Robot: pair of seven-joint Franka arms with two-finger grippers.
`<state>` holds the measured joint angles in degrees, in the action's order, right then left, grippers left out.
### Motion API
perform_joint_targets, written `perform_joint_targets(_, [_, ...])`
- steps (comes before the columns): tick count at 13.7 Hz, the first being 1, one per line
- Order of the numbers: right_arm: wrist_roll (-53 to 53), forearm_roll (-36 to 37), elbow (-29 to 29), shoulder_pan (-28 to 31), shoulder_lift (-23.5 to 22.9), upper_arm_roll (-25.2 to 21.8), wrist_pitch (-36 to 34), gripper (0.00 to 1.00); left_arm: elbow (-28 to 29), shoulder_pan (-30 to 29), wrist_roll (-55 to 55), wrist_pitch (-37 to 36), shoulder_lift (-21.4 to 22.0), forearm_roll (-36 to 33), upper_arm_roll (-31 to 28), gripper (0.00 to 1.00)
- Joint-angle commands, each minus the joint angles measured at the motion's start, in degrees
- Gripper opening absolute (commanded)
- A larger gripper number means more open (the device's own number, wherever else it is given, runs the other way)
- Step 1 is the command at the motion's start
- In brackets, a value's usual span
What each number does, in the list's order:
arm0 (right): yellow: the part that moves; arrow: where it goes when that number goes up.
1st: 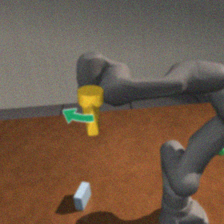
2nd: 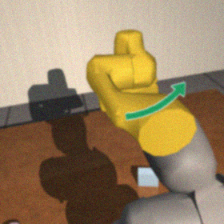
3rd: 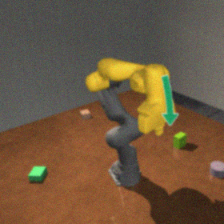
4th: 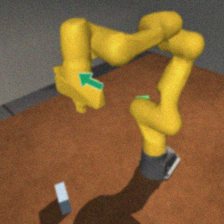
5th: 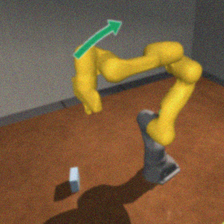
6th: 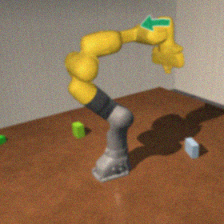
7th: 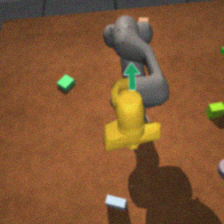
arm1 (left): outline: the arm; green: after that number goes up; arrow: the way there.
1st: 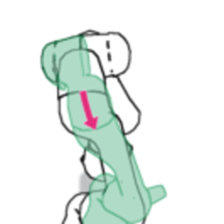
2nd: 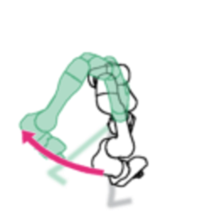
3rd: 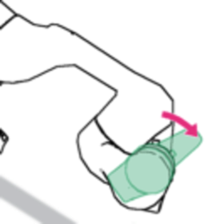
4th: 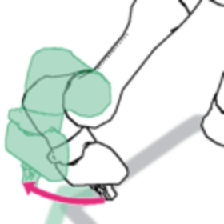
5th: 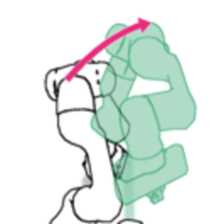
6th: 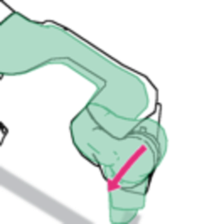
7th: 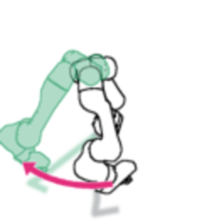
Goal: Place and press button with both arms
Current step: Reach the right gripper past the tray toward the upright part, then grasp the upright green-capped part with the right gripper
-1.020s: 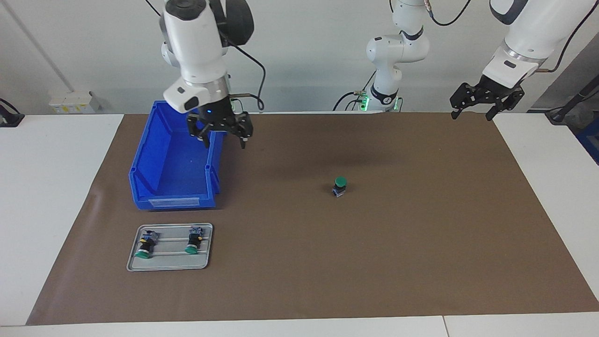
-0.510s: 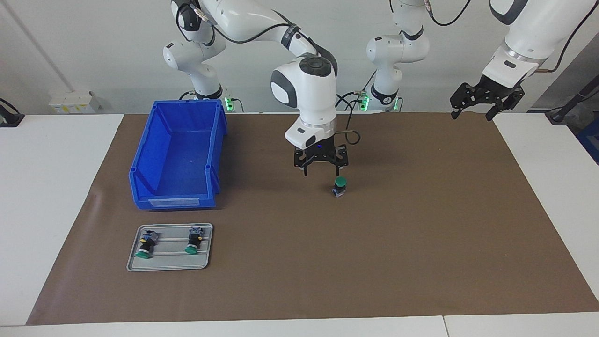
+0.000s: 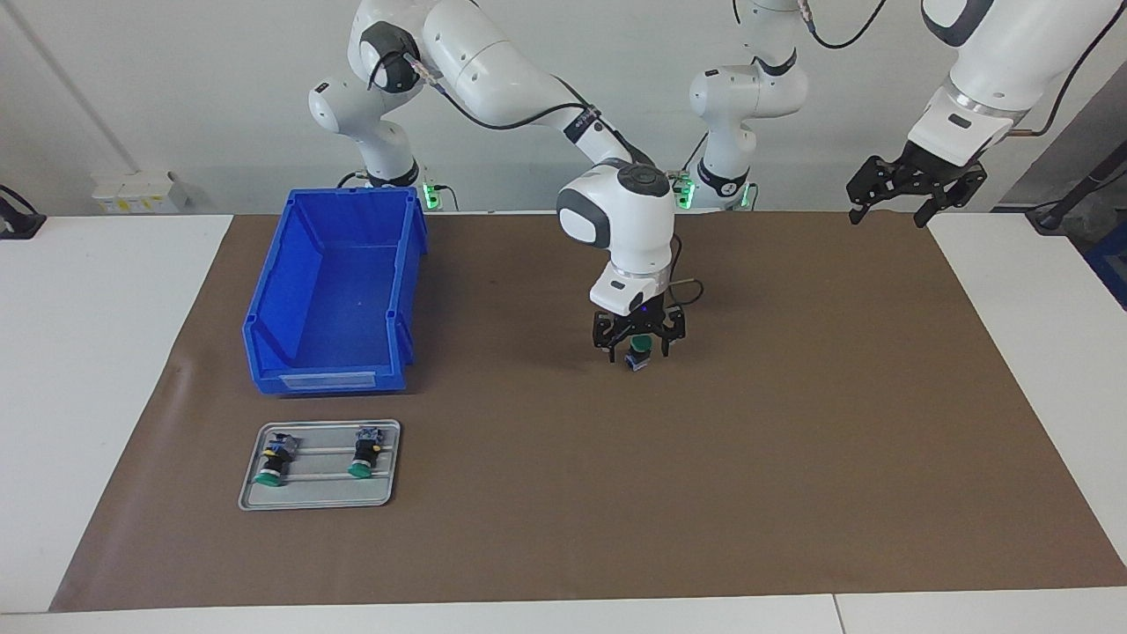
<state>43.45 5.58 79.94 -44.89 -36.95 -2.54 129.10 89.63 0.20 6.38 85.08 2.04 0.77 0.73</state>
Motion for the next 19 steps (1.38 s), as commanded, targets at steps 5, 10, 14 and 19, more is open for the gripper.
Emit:
perform_joint_targets(5, [-0.30,0.22,3.37,-1.77,0.91,0.35,0.18,1.00,0.99,-1.08,0.03,-0.35,1.03,0.20,0.76,1.00])
perform_joint_targets(10, [-0.12,0.14,5.84,-2.21,2.06,0.43,0.36,0.86,0.99,-1.08,0.03,-0.27,1.03,0.20,0.68,1.00])
perform_joint_targets(14, [0.14,0.57,5.66,-2.22,2.06,0.35,0.79,0.66,1.07,-1.08,0.03,-0.27,1.03,0.20,0.68,1.00])
perform_joint_targets(19, [0.31,1.02,5.75,-2.30,1.88,0.35,3.08,0.66,1.07,-1.08,-0.06,-0.27,1.03,0.20,0.68,1.00])
